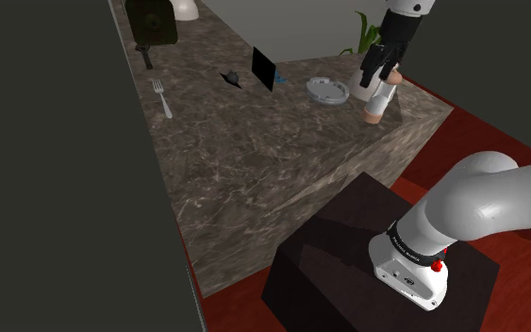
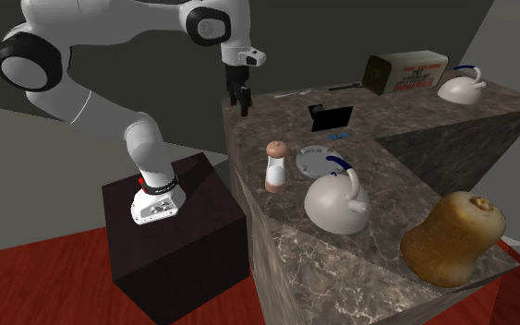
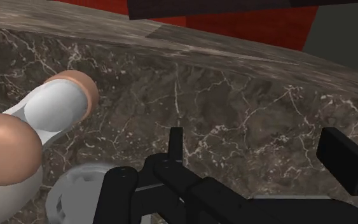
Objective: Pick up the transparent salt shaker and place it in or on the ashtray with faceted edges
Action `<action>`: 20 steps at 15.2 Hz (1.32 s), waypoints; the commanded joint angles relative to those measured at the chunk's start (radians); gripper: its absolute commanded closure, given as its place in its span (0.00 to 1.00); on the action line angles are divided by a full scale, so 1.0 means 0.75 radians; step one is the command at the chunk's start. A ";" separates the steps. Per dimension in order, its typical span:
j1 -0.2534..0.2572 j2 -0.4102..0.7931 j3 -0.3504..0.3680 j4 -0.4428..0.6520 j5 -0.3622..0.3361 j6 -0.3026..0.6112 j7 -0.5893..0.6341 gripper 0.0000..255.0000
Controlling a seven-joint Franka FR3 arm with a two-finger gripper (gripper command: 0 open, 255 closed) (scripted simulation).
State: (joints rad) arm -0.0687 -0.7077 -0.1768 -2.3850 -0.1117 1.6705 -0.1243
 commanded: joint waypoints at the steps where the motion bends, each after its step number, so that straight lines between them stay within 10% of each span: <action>1: -0.024 0.033 -0.040 0.012 -0.050 0.014 -0.047 0.00; 20: -0.144 0.427 -0.326 0.230 -0.288 0.208 -0.348 0.00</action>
State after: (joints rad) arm -0.1751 -0.3883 -0.4171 -2.2011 -0.3252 1.8130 -0.3842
